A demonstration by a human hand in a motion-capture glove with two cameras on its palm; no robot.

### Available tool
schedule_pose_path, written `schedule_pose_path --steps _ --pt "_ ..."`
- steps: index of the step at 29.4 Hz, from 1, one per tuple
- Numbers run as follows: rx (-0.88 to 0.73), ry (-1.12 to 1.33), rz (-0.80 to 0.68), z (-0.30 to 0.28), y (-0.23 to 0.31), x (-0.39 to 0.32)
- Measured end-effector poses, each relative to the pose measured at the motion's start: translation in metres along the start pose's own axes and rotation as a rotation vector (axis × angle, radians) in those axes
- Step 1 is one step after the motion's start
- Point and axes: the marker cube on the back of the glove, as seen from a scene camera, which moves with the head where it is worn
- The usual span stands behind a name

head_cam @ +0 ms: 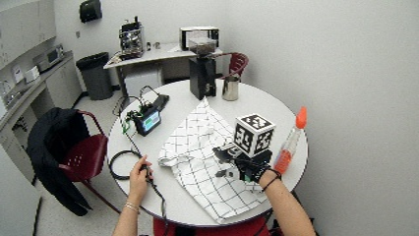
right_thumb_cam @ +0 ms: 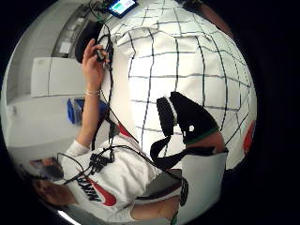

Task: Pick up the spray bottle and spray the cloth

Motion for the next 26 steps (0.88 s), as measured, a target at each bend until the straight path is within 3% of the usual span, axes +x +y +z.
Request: schedule_pose_path --steps 18,26 --pt "0.010 -0.010 -0.031 0.015 0.026 -0.008" --pt "0.164 -0.127 -0.146 0.016 0.060 -0.038"
